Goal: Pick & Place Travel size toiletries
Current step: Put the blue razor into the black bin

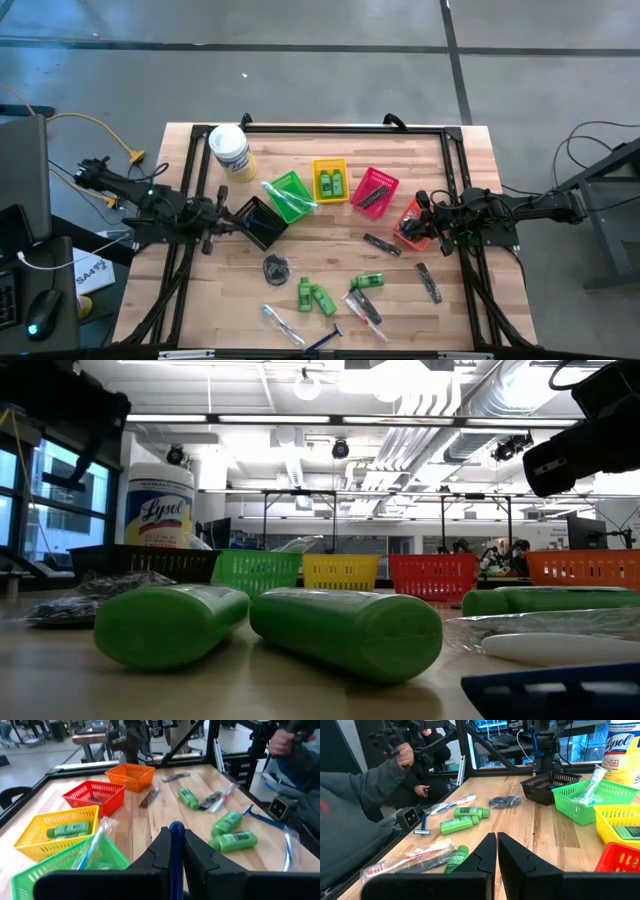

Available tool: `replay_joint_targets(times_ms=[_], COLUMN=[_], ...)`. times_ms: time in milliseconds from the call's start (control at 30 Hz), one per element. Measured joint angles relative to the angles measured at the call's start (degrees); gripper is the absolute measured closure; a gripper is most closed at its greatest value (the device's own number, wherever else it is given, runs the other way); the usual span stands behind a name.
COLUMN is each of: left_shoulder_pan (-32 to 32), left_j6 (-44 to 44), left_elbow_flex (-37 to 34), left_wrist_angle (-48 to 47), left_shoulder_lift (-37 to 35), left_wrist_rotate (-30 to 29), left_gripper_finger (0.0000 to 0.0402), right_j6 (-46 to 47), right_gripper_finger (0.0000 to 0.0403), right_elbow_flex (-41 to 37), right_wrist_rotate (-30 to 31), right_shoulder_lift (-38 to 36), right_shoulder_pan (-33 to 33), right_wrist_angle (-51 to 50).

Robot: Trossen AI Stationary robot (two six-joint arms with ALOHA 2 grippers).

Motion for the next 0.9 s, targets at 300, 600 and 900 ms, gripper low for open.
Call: replay_joint_targets(times_ms=[300,600,900], left_shoulder_pan=[0.02,0.02,0.02], left_j6=[2.43,4.27,7.45], left_elbow_flex=[-3.37,-3.24,12.49], left_wrist_angle=[-1.33,-0.09,-5.11], left_shoulder_lift=[-3.37,-5.66,14.69], left_wrist_rotate=[-0.39,-0.85,-12.17], left_gripper_finger=[0.0384,0.0384,0.0384], right_j6=[-0.01,-0.01,0.1], right_gripper_finger=[0.0394,0.0394,0.0394], right_elbow_flex=[0.02,0.11,0.11], right_wrist_rotate=[0.0,0.0,0.07], right_shoulder_lift=[0.0,-0.01,-0.01], right_shoulder_pan=[0.0,0.0,-0.01], right_wrist_angle=[-0.04,-0.55,-0.68])
